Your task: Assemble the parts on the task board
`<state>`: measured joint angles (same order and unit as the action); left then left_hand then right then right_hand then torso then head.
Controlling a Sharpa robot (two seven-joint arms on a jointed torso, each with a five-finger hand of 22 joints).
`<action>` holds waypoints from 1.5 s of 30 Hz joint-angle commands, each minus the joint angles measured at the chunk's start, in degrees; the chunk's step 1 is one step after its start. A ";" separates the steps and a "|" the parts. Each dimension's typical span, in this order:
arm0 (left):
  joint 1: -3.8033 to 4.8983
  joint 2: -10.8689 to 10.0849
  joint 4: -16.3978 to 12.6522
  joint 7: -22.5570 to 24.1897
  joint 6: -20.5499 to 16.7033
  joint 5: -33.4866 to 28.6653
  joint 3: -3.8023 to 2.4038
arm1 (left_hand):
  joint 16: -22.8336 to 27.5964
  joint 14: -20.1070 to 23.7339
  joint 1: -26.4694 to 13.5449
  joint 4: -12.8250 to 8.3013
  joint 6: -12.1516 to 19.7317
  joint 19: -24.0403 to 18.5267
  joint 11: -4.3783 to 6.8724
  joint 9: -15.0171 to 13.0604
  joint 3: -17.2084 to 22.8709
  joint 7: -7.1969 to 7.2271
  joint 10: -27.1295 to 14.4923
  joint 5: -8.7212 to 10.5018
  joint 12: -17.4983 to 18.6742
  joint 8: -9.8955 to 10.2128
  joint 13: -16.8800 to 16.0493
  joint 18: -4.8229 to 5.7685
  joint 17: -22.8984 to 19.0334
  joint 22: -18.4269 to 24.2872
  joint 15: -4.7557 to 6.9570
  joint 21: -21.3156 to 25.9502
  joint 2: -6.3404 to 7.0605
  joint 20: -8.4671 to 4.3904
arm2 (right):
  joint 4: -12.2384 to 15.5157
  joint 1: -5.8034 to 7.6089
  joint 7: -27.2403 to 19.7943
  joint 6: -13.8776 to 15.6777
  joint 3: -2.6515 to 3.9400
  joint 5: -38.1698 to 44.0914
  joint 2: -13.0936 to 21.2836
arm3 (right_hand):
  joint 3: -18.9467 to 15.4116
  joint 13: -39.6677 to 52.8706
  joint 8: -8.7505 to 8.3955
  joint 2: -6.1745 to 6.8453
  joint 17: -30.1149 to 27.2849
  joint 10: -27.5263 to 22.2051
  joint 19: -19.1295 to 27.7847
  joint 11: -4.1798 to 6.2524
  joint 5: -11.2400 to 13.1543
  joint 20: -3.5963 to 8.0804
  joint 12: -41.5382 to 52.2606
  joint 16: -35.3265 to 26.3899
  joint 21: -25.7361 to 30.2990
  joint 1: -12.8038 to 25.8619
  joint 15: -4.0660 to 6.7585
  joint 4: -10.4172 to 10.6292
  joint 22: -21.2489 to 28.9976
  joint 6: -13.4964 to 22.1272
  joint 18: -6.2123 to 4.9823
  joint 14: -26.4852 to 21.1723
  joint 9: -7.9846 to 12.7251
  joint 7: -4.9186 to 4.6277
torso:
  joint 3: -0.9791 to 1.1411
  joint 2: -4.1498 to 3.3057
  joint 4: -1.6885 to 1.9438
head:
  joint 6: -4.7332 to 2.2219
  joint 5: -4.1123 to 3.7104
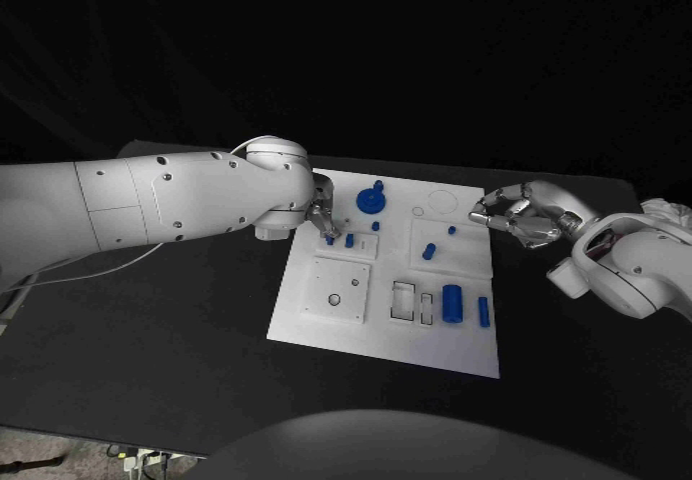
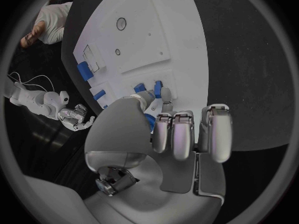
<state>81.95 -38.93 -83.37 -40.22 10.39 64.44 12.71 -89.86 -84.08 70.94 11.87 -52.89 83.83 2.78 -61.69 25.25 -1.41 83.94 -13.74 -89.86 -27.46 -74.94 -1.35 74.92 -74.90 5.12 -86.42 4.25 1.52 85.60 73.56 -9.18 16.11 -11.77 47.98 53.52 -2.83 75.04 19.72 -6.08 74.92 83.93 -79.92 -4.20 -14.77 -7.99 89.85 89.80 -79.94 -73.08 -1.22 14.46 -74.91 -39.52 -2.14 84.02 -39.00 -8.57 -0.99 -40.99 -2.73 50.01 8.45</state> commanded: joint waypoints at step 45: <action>-0.43 -3.00 -4.97 -2.58 -8.02 3.56 0.03 | -0.14 -5.92 0.36 -1.16 -0.06 3.22 -0.25 -0.16 0.02 0.02 6.06 0.75 -0.14 0.46 -15.06 0.11 15.08 -12.46 -0.07 0.49 -0.10 -0.05 | -0.27 -0.59 -0.91 0.03 0.00 0.25 0.19 | 0.11 14.96 -0.27 0.05 15.08 6.07 0.70 -0.52 -0.29 -0.19 0.15 0.20 0.52 -0.91 -0.58 -0.53 -10.81 0.53 -1.10 5.98 0.13 -0.21 | 0.04 0.02 0.03 | -0.01 0.13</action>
<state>81.57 -41.88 -88.06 -40.26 3.81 66.30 12.75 -89.86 -84.08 71.13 10.89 -52.63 83.83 2.78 -61.78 25.31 -1.74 83.94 -12.96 -89.86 -26.80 -74.91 -1.34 74.90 -74.93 5.12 -86.08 4.06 1.52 85.33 73.03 -9.41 16.25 -11.76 47.98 53.70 -2.67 75.06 19.72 -6.07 74.92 83.93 -79.71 -4.20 -14.77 -8.20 89.86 89.80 -79.69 -73.55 -1.43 14.30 -74.93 -39.35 -2.14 83.82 -38.95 -8.74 -0.96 -40.96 -2.70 50.01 8.56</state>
